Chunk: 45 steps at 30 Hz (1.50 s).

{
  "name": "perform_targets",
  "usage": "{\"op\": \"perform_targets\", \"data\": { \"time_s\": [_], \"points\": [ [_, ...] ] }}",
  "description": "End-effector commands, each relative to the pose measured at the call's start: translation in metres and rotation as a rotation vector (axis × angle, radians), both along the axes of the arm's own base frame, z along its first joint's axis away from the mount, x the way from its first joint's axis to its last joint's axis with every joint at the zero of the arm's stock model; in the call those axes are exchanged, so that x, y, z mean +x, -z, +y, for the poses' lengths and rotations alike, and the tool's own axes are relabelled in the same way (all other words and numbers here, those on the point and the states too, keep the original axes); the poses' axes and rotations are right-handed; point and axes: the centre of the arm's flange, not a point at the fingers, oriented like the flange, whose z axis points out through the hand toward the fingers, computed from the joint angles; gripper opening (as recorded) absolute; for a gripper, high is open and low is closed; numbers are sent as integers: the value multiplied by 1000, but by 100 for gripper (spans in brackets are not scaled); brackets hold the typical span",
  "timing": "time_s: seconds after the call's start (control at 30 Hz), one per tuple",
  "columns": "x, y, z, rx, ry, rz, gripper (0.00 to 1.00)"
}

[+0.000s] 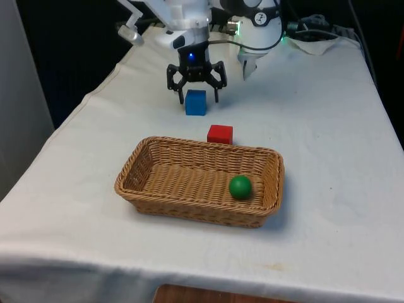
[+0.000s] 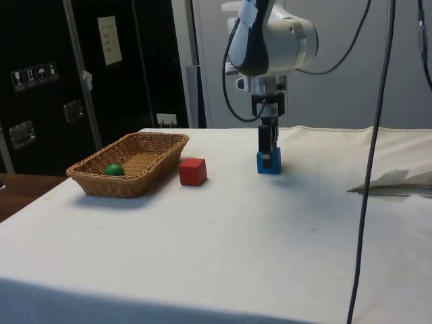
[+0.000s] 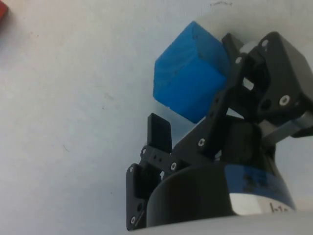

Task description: Place all non-red objects into the basket.

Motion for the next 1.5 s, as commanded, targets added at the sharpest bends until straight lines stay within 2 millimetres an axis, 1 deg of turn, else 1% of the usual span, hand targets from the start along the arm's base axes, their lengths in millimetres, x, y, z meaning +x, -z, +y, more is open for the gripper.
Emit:
{"op": "perform_targets", "data": {
  "time_s": [0.0,0.03,0.17,0.2,0.27,0.3,0.37,0.4,0.43,0.47,0.5,0.7,0.73,0.77,0.97,1.0,1.03,1.17,1.2,1.27,1.3,1.4,1.47],
  "points": [
    [3,-2,1,3,2,-21,100],
    [0,0,0,0,0,0,100],
    [6,0,1,0,15,-26,100],
    [7,-1,1,-1,17,-29,96],
    [8,0,1,-1,20,-30,80],
    [8,0,1,0,22,-31,57],
    [6,2,-1,-2,23,-12,35],
    [9,-1,1,-1,24,-33,35],
    [8,-1,1,0,26,-33,25],
    [9,-1,1,-1,26,-34,9],
    [9,-1,1,-1,27,-34,1],
    [9,-1,0,-2,28,-36,3],
    [7,1,-1,-1,27,-15,3],
    [8,-1,1,-1,28,-35,3],
    [11,-14,-2,9,28,-47,3],
    [11,-19,-3,13,27,-53,3],
    [13,-18,-2,15,28,-58,3],
    [13,-29,-4,20,23,-69,3],
    [15,-35,-4,26,20,-77,3],
    [16,-40,-4,30,18,-84,3],
    [16,-40,-3,37,18,-95,3],
    [20,-51,-5,36,10,-97,3],
    [21,-54,-5,39,7,-101,3]
  ]
}}
